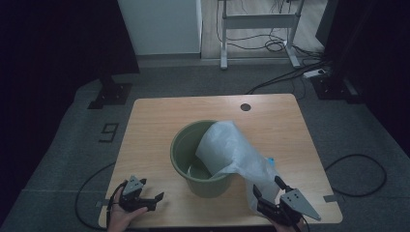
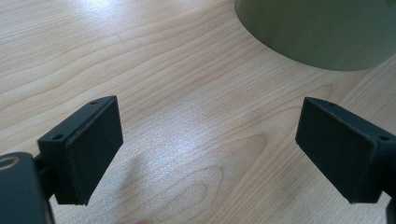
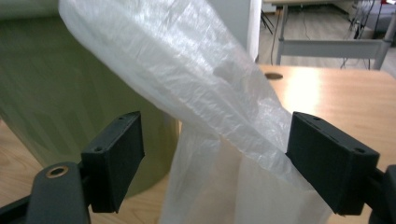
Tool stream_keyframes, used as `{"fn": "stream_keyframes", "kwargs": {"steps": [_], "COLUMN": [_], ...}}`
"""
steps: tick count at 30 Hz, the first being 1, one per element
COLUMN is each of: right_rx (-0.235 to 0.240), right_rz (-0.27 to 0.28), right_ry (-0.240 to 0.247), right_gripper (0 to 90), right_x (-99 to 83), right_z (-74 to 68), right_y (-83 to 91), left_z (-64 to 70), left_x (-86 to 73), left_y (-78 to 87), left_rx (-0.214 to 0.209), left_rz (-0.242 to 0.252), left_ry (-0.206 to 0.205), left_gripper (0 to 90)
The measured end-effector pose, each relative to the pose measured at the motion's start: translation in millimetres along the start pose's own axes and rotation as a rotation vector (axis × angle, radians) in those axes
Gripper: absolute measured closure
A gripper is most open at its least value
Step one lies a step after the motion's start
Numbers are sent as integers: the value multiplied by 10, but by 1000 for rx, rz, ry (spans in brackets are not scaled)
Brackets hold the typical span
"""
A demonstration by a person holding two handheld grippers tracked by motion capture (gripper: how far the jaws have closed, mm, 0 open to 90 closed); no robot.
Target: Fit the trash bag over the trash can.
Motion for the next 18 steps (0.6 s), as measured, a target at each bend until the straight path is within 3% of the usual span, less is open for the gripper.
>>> {"fn": "stream_keyframes", "kwargs": {"steps": [4, 6, 7, 8, 10, 13, 17, 18], "right_rx": [-44, -43, -43, -53, -71, -89, -101, -103], "right_rz": [-22, -21, -21, -27, -17, 8, 49, 64], "right_ry": [6, 15, 15, 21, 20, 15, 5, 0], "right_gripper": [342, 538, 538, 669, 759, 838, 871, 875], "right_x": [-89, -118, -118, -135, -110, -45, 86, 140], "right_z": [76, 112, 112, 153, 198, 259, 352, 382], "right_y": [-59, -81, -81, -111, -128, -131, -128, -129], "left_z": [5, 4, 4, 0, -1, 1, 8, 21], "left_x": [-2, -2, -2, -1, 2, 7, 43, 80], "left_y": [0, 1, 1, 0, 1, 5, 27, 45], "left_rx": [-1, -1, -1, -1, -1, 0, -3, -14], "left_rz": [-1, -1, -1, 0, 0, 2, 17, 34], "left_ry": [-3, -3, -3, -3, -3, -5, 5, 34], "left_gripper": [69, 69, 70, 70, 70, 73, 74, 75]}}
Point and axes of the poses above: each handheld gripper's, and its own axes: y roughly backward along the jaws, x roughly out of its top, z roughly to its right, the point moved 8 cm from there along -y, roughly forward along the jaws, and after that the axes turned 11 degrees about z, right-handed, at the moved point
